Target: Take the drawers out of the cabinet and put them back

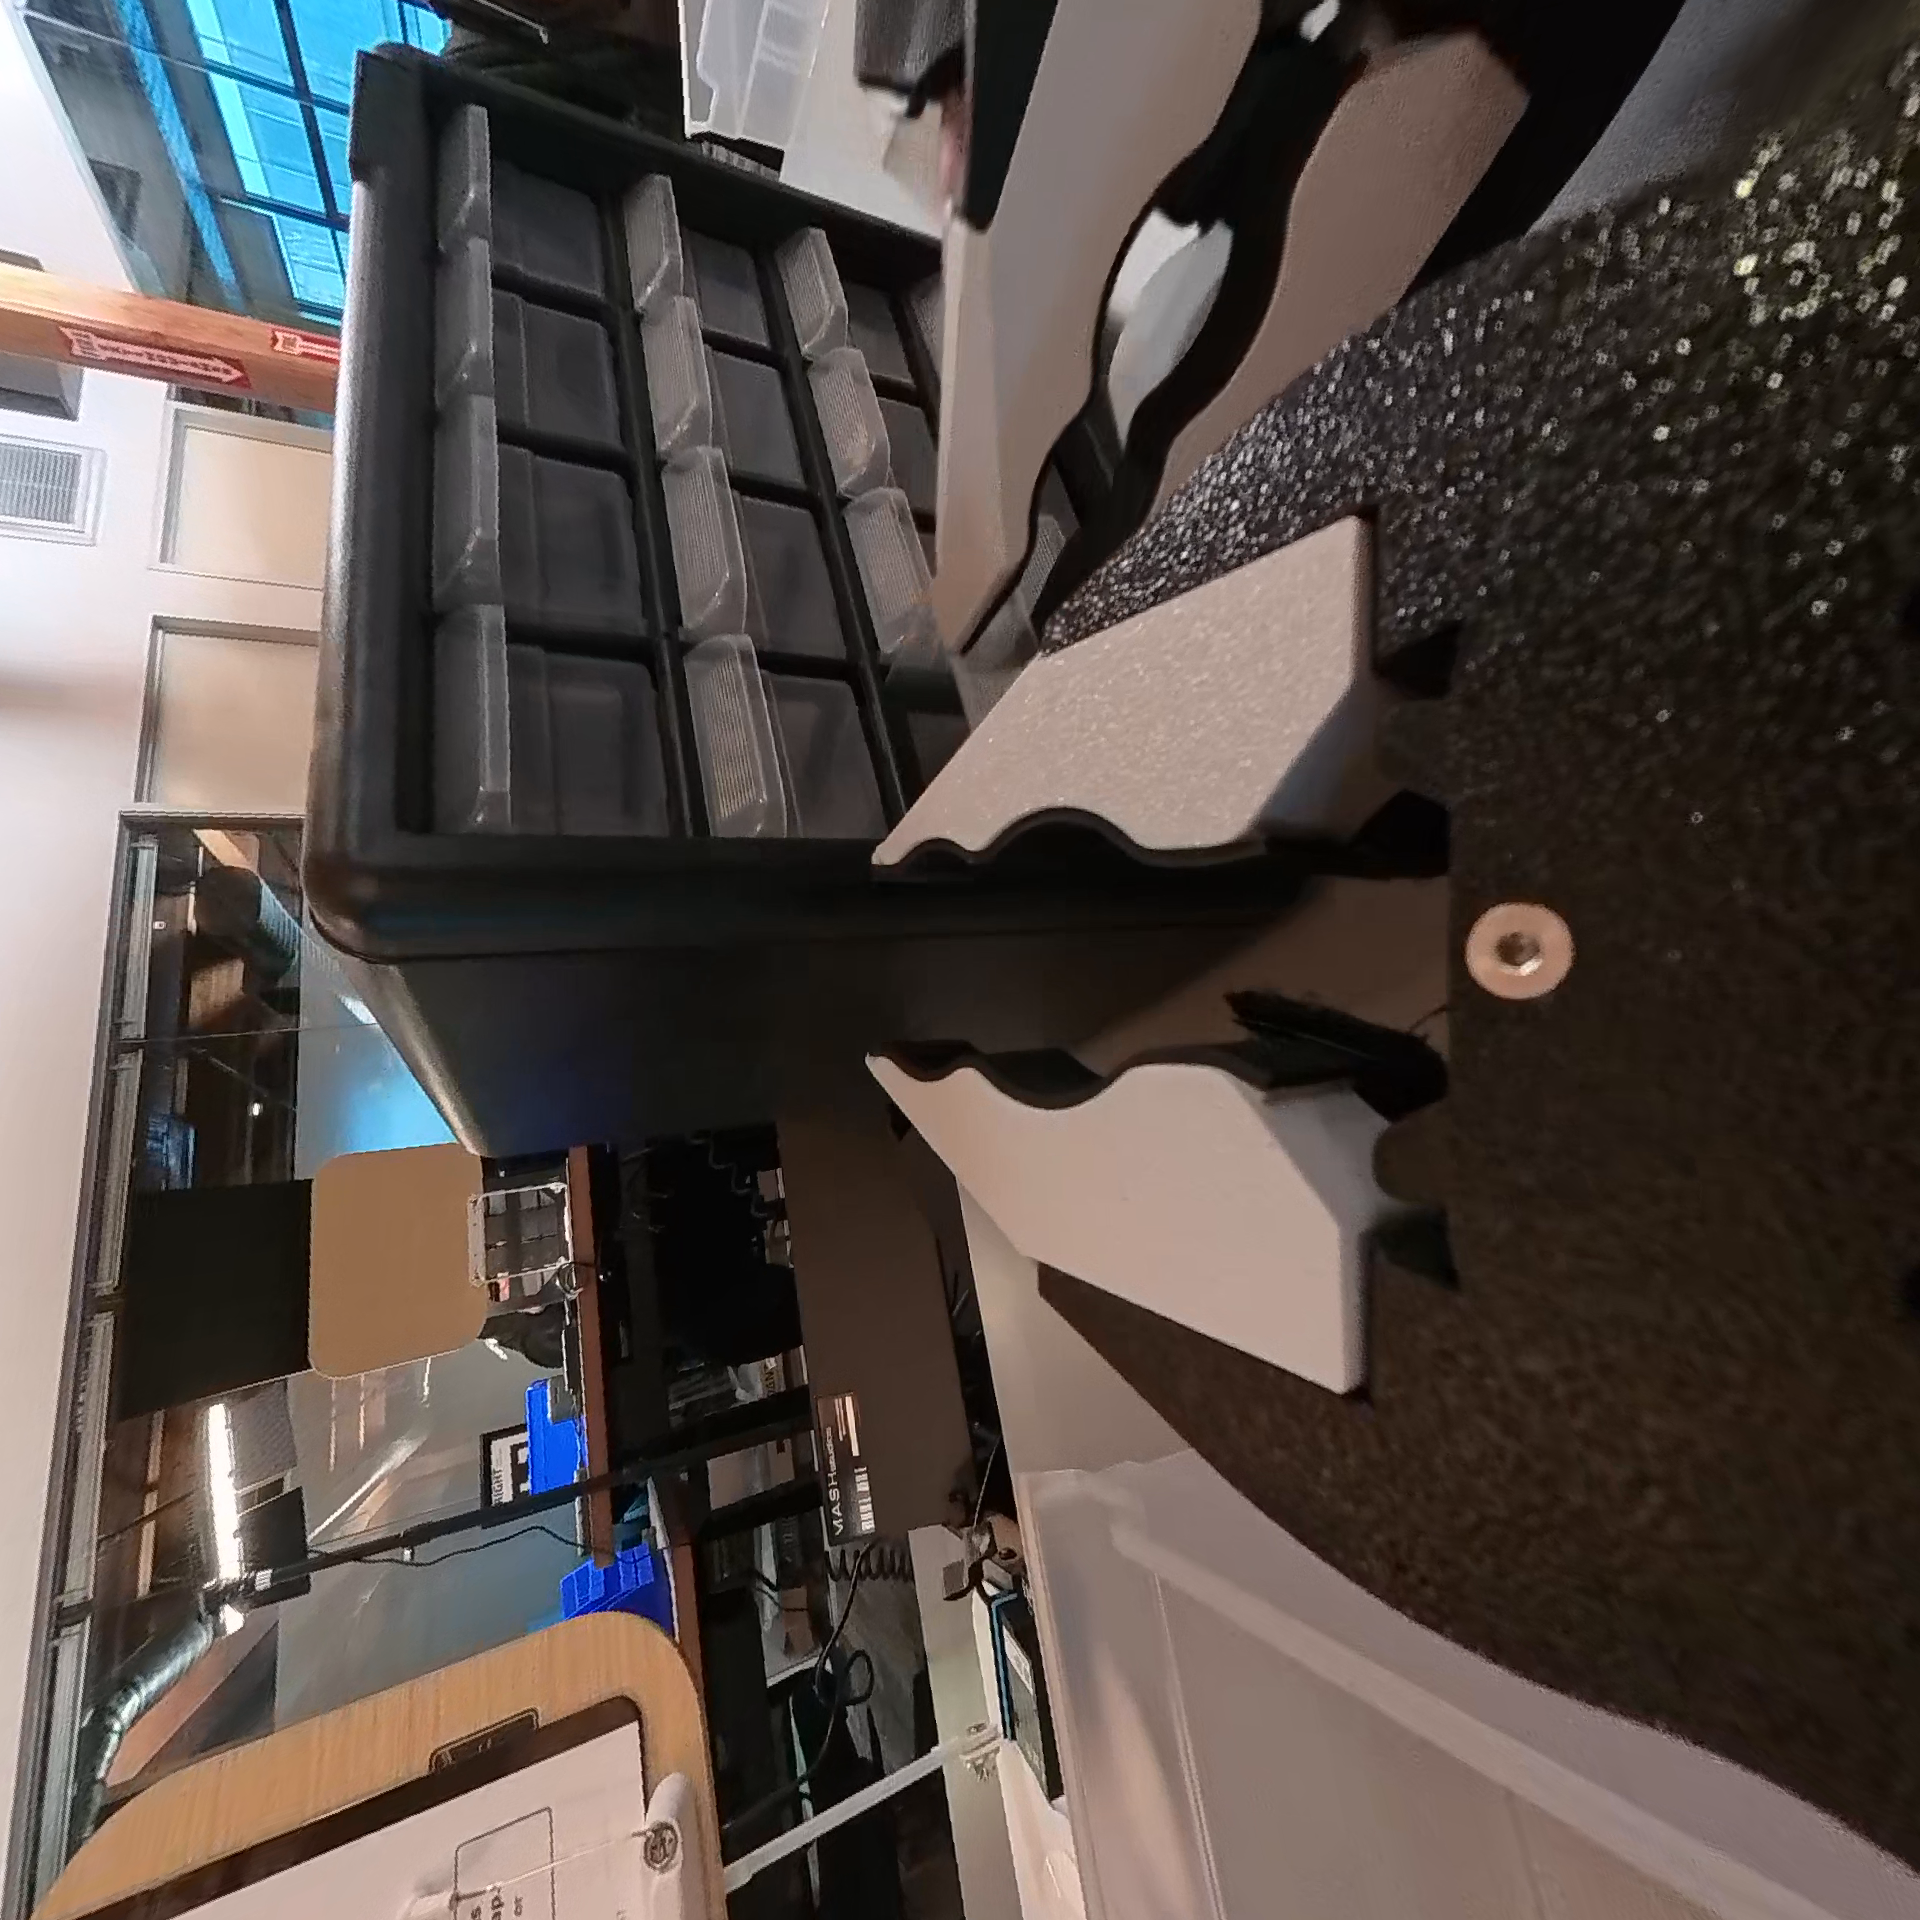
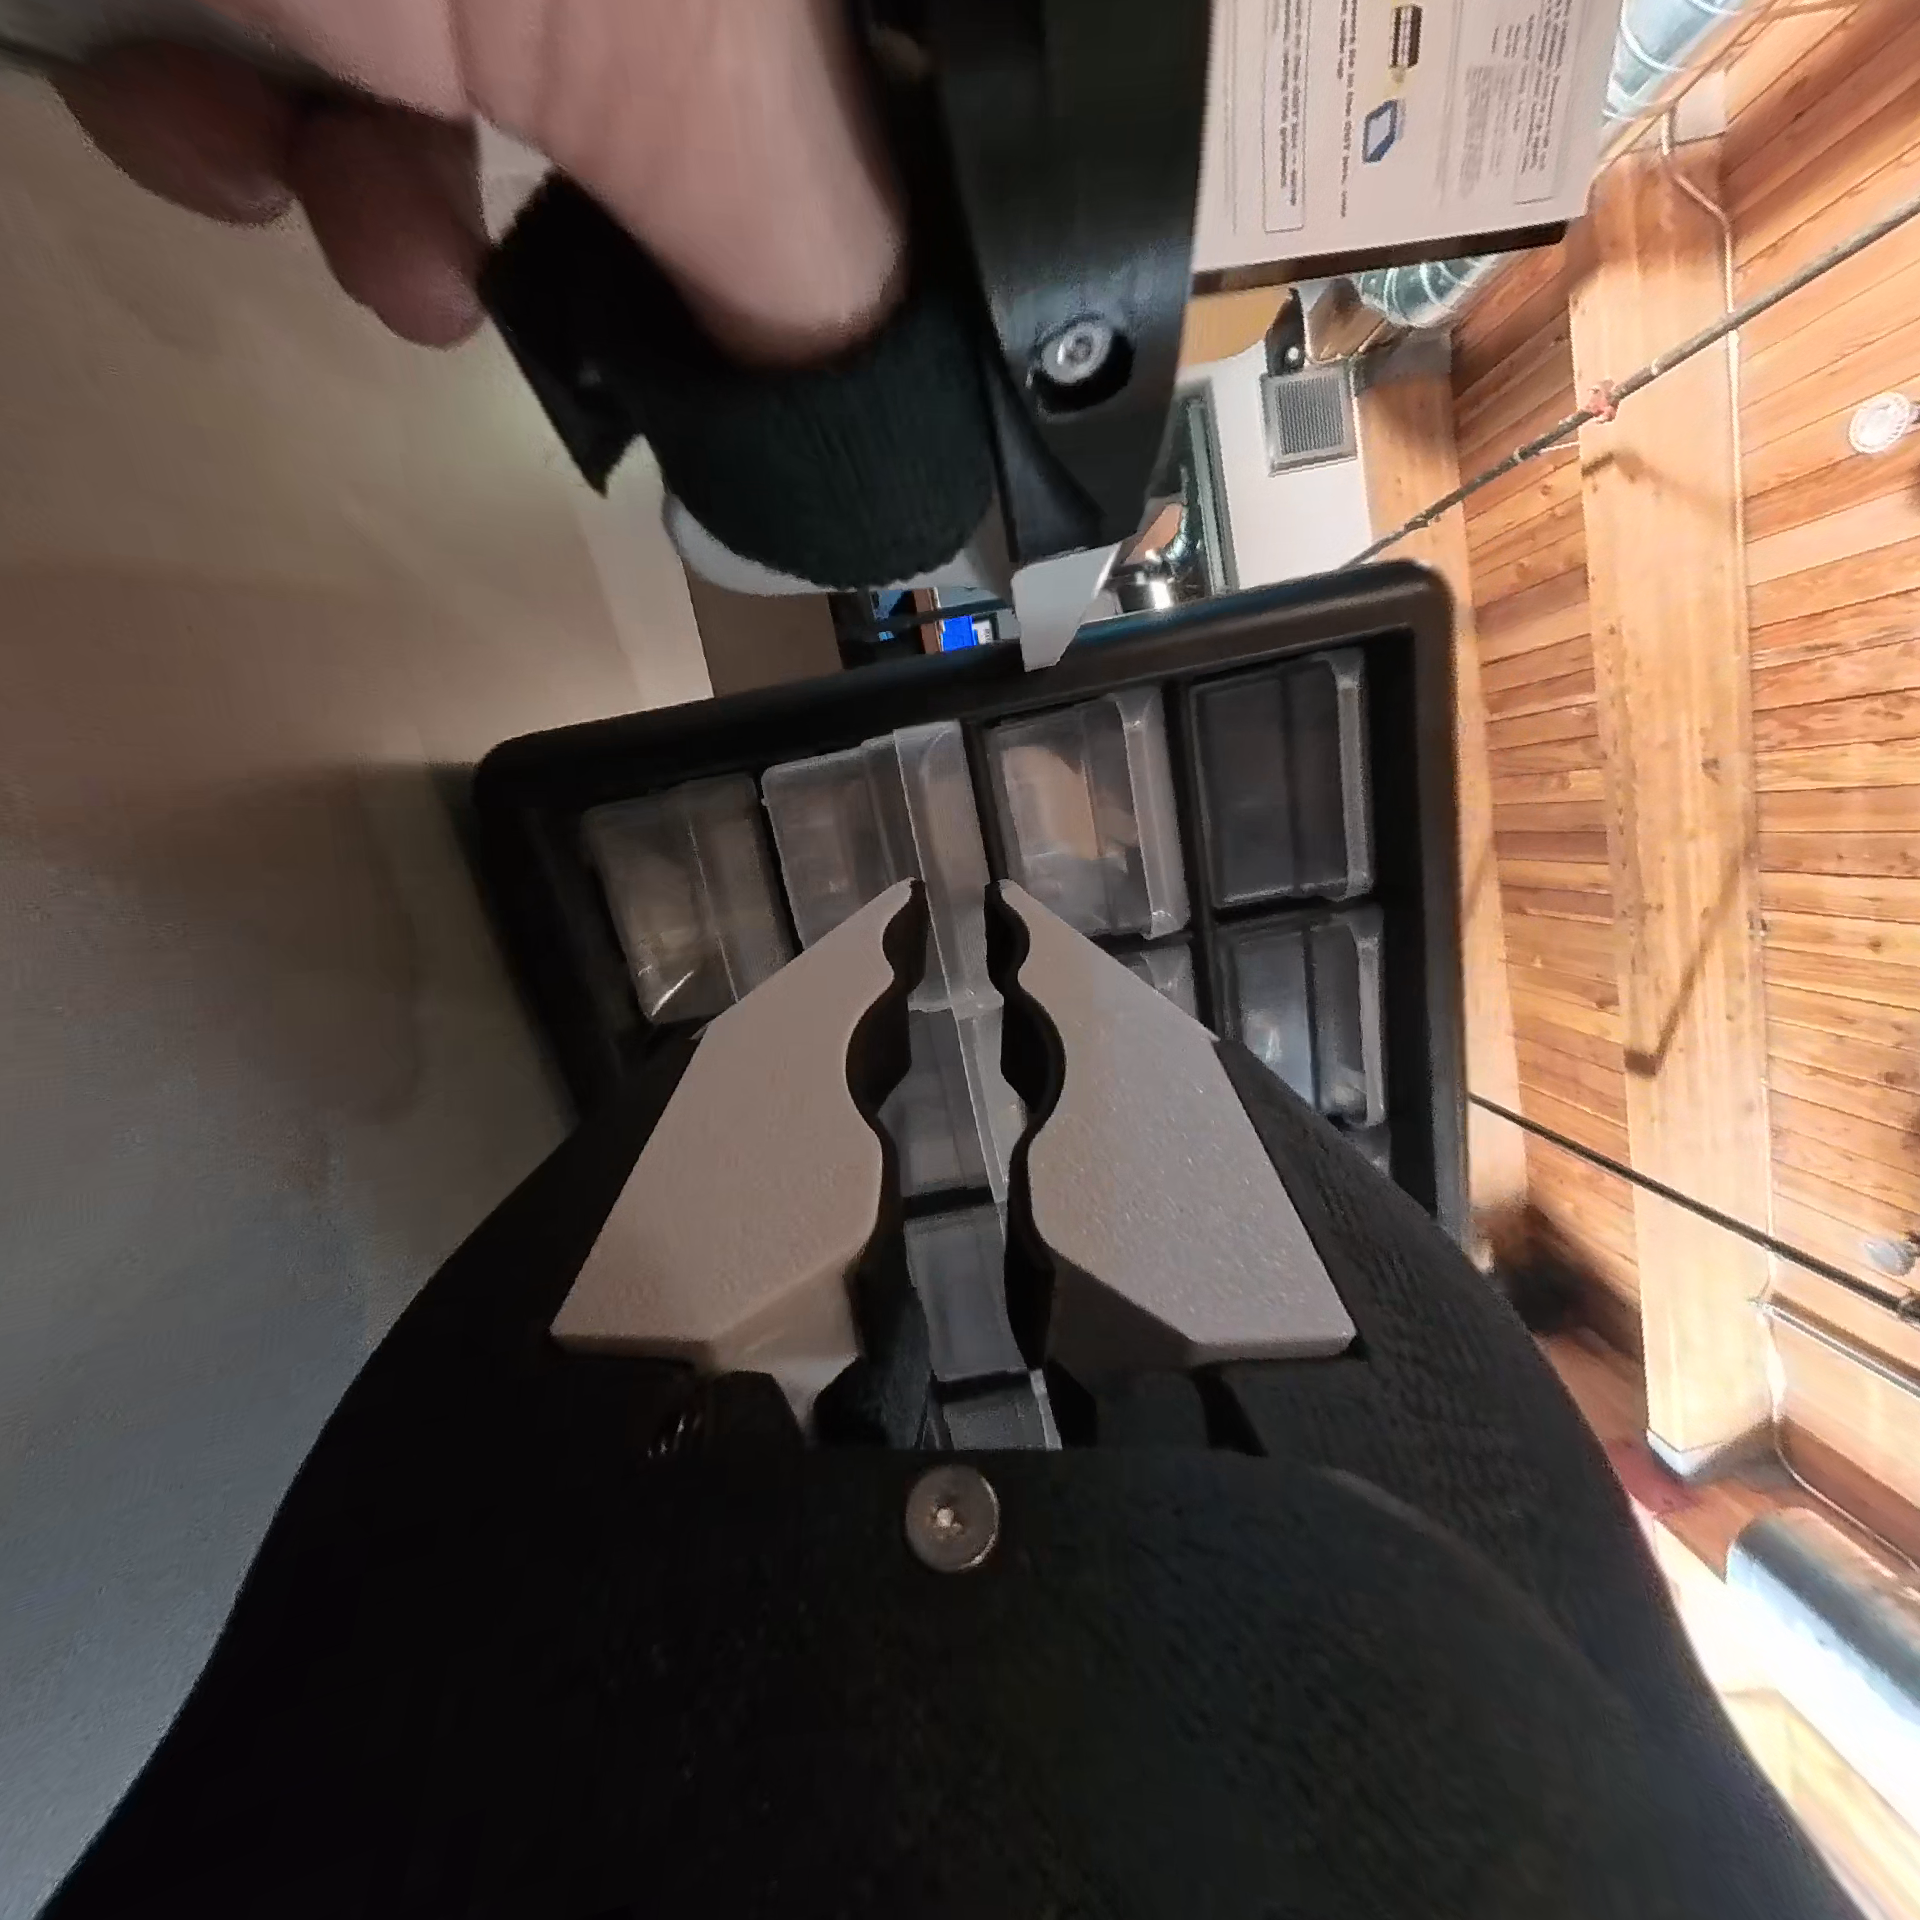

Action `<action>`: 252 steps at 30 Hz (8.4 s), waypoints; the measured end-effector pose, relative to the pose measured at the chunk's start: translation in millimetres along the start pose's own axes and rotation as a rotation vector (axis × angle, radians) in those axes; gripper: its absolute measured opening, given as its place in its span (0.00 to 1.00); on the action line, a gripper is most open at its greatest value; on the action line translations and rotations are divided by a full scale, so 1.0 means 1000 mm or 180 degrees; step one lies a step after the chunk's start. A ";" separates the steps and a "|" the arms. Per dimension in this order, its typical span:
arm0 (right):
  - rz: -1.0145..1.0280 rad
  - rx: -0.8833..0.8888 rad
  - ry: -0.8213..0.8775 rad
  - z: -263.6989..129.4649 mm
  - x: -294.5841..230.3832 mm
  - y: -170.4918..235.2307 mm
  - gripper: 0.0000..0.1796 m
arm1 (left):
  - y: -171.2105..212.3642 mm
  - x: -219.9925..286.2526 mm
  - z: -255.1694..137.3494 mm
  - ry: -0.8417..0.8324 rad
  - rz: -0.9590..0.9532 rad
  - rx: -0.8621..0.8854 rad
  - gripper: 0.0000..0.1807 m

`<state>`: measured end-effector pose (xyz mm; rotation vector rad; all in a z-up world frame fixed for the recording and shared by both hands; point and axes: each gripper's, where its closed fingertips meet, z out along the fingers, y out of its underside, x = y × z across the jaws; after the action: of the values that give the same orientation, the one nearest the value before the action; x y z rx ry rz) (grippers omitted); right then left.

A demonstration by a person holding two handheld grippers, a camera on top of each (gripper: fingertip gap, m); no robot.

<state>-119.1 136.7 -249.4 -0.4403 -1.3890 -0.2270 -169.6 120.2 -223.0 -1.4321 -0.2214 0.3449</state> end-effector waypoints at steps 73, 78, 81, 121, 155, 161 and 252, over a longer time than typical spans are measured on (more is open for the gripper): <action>0.3755 -0.1585 -0.2877 -0.070 -0.069 -0.006 0.58 | -0.006 0.000 -0.001 -0.0089 0.0131 0.0063 0.17; 0.3541 -0.1957 -0.3244 -0.061 -0.083 -0.008 0.50 | -0.008 -0.001 -0.001 -0.0098 0.0147 0.0078 0.17; 0.3427 -0.2011 -0.3439 -0.066 -0.082 -0.004 0.41 | -0.008 0.000 -0.001 -0.0087 0.0156 0.0073 0.17; 0.0580 -0.2662 -0.4634 -0.171 0.021 0.497 0.35 | 0.001 0.007 0.003 -0.0038 0.0314 -0.0062 0.18; 0.1217 -0.0276 -0.1021 -0.042 0.024 0.073 0.27 | -0.107 0.010 0.055 0.0670 -0.0222 -0.0002 0.27; 0.0926 -0.0182 -0.0530 -0.008 0.011 0.061 0.25 | -0.106 0.033 0.050 0.1466 0.0111 -0.0492 0.30; 0.3997 -0.2331 -0.2317 -0.036 -0.024 0.051 0.45 | -0.083 0.044 0.038 0.2060 0.0750 -0.0287 0.18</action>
<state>-70.2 164.4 -286.1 -2.0462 -1.4092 0.5380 -133.8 163.3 -138.8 -1.5886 0.4648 0.0479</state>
